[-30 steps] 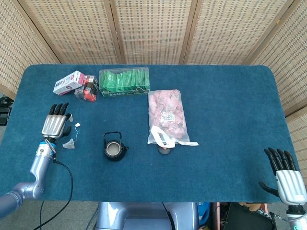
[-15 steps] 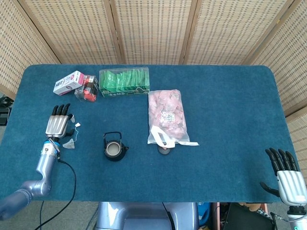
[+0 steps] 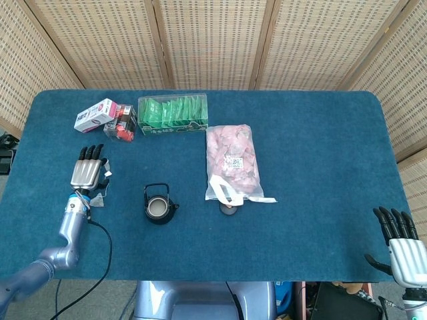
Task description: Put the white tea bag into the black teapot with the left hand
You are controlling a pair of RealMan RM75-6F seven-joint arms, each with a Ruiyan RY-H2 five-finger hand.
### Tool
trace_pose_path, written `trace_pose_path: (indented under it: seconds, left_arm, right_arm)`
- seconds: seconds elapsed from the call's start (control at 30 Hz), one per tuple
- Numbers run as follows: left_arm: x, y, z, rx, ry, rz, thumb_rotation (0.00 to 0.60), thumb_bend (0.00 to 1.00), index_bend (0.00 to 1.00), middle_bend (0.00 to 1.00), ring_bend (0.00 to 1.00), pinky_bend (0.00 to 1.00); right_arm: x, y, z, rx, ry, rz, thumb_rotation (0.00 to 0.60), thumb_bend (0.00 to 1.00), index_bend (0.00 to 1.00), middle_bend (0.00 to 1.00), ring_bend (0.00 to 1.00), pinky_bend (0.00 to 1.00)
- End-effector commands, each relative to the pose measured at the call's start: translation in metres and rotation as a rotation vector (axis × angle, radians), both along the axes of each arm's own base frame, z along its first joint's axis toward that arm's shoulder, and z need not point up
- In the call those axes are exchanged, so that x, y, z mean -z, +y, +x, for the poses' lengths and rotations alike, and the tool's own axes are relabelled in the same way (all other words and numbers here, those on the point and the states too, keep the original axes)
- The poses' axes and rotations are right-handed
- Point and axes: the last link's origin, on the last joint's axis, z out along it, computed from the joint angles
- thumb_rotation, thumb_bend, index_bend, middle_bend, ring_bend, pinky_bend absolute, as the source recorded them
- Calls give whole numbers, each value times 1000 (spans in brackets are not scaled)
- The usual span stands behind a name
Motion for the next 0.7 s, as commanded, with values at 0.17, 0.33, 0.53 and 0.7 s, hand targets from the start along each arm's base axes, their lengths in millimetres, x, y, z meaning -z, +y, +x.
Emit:
trace_pose_path:
  seconds: [0.17, 0.33, 0.53, 0.7]
  left_arm:
    - [6, 4, 0, -18, -1, -6, 600, 319, 497, 40, 0, 0]
    - [7, 5, -1, -28, -2, -7, 600, 319, 505, 40, 0, 0]
    - [7, 5, -2, -38, -15, -5, 600, 318, 519, 40, 0, 0]
    - [7, 5, -3, -51, -26, -10, 600, 318, 530, 40, 0, 0]
  right_arm:
    - [-1, 1, -1, 7, 1, -4, 600, 101, 29, 151, 0, 0]
    - [-1, 2, -2, 10, 2, -6, 600, 102, 29, 151, 0, 0]
    - [-1, 2, -2, 11, 1, -8, 600, 102, 29, 151, 0, 0]
    - [-1, 3, -2, 13, 1, -9, 600, 102, 29, 151, 0, 0]
